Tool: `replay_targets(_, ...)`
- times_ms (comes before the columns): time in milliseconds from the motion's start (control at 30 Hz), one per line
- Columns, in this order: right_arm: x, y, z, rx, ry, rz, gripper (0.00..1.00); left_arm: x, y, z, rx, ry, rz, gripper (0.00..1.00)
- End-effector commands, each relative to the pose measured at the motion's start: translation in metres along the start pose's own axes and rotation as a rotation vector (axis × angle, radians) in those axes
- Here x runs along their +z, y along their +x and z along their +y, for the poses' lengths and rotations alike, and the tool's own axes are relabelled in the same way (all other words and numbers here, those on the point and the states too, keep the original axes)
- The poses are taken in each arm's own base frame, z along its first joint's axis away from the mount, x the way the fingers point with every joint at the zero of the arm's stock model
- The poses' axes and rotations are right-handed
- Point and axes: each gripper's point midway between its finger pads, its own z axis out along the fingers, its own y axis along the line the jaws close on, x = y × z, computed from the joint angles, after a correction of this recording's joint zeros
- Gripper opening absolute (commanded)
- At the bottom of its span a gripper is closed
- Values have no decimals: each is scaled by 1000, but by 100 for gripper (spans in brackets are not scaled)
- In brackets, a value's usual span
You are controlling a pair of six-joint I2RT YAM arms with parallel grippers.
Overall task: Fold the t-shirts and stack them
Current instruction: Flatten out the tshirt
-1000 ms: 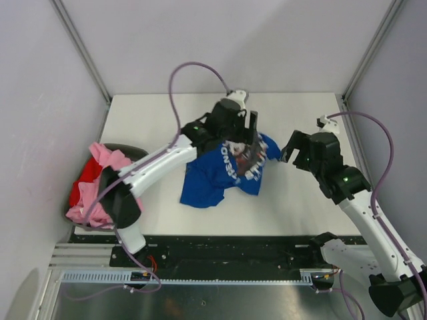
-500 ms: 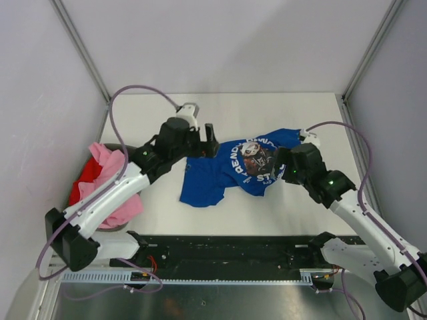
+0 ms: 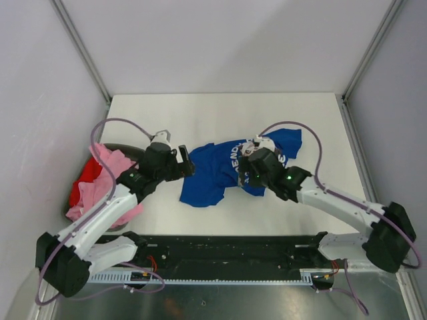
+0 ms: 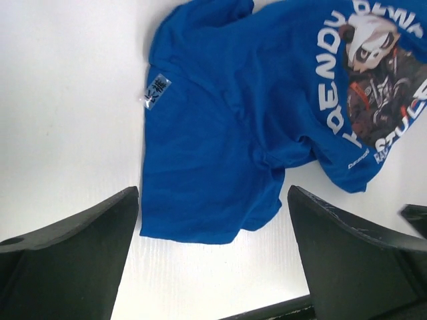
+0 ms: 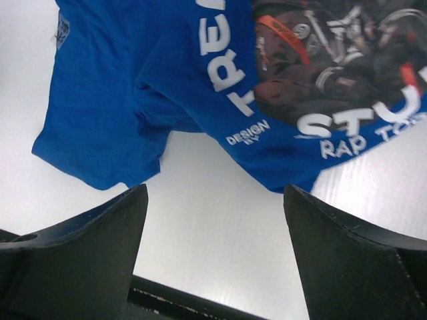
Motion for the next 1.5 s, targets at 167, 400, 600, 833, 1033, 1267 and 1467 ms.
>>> replay_targets(167,45,-25,95,-73,-142,-54,83,-21,-27,35,-188,-74,-158,96)
replay_targets(400,90,5,159,-185,-190,20,74,-56,-66,55,-264,-129,-313,96)
replay_targets(600,120,35,198,-304,-173,77,73,-80,-91,56,-276,-135,-384,96)
replay_targets(833,154,66,215,-412,-97,140,74,-90,-98,53,-269,-119,-403,96)
replay_targets(1033,172,92,206,-436,-52,204,74,-95,-99,56,-264,-117,-411,96)
replay_targets(1267,175,100,195,-439,-15,226,47,-93,-97,56,-266,-113,-401,96)
replay_targets(1467,166,64,186,-383,0,193,1,-89,-93,56,-269,-111,-385,96)
